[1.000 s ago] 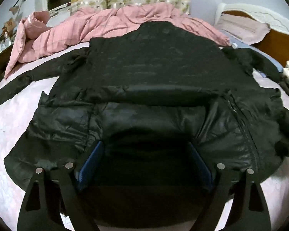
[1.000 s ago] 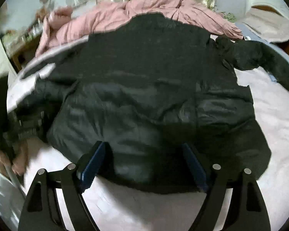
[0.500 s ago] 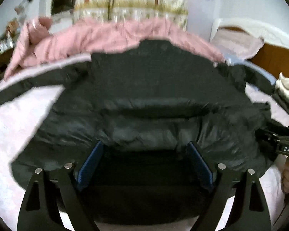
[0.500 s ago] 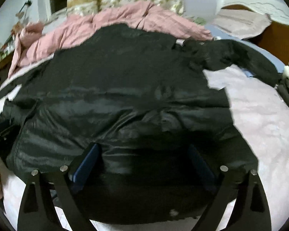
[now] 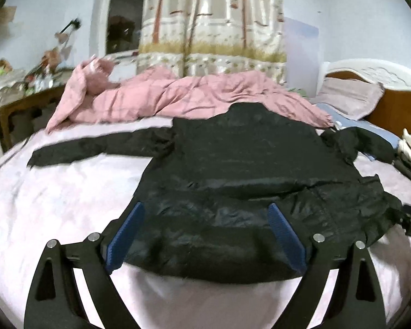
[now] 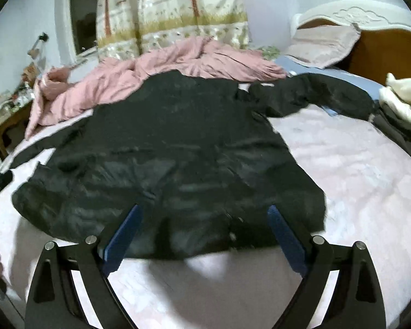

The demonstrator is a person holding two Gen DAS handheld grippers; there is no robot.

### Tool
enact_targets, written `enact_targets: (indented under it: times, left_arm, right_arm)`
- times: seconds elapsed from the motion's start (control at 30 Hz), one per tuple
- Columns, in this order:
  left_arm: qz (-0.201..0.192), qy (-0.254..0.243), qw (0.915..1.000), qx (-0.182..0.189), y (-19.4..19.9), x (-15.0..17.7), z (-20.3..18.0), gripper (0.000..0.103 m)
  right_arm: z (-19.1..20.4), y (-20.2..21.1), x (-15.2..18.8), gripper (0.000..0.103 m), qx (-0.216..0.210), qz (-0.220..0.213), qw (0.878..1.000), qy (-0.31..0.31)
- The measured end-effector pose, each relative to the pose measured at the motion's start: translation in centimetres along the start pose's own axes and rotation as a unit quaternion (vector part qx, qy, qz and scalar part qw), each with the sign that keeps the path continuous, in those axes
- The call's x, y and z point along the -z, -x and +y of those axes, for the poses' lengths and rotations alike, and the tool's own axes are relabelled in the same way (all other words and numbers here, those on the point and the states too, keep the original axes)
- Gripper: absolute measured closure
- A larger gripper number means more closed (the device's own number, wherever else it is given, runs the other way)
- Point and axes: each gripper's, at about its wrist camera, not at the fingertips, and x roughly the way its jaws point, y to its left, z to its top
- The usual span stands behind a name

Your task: Fold large clothes

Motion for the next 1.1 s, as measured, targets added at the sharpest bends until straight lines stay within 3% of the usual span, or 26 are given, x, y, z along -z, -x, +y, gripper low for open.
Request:
enact_targets:
  times: [0.13, 0.33, 0.43, 0.5, 0.63, 0.77, 0.87, 1.03, 1.1]
  left_arm:
    - [-0.007, 0.003, 0.9997, -0.021, 0.7, 1.5, 0.3, 0.008]
    - [0.023, 0.029, 0.999, -0.024, 0.4, 2.4, 1.1, 0.005]
    - [0.037, 0.051, 0.9931, -0.099, -0.1, 2.5, 2.2, 0.001]
    - [0.04, 0.066, 0.9904, -0.115, -0.5, 2.7, 3.3, 0.001]
    - [0.083, 0.125, 0.9844, -0.092, -2.5, 3.2, 6.2, 0.001]
    - [0.13, 0.206, 0.9679, -0.06, -4.9, 5.0, 9.1, 0.001]
    - [0.132, 0.224, 0.9644, -0.049, -5.6, 5.4, 9.7, 0.002]
    - [0.126, 0.217, 0.9679, -0.009, -5.6, 5.1, 8.8, 0.028]
    - [0.129, 0.211, 0.9685, 0.027, -5.9, 4.9, 8.4, 0.041]
  right_arm:
    - [-1.3, 0.3, 0.8, 0.008, -0.014, 0.017, 0.999, -0.045]
    - [-1.7, -0.3, 2.4, 0.008, -0.036, 0.058, 0.995, -0.072]
    - [-2.1, -1.6, 2.7, 0.008, -0.066, 0.093, 0.99, -0.078]
    - [-2.6, -2.3, 2.9, 0.009, -0.067, 0.101, 0.989, -0.089]
    - [-3.2, -2.5, 2.8, 0.011, -0.069, 0.098, 0.987, -0.106]
    - [-3.4, -2.6, 2.7, 0.011, -0.067, 0.09, 0.987, -0.114]
    - [-3.9, -2.9, 2.9, 0.015, -0.046, 0.076, 0.989, -0.115]
    - [-5.0, -3.1, 2.7, 0.02, -0.059, 0.059, 0.986, -0.141]
    - [-5.5, -3.5, 2.5, 0.032, -0.063, 0.061, 0.985, -0.151]
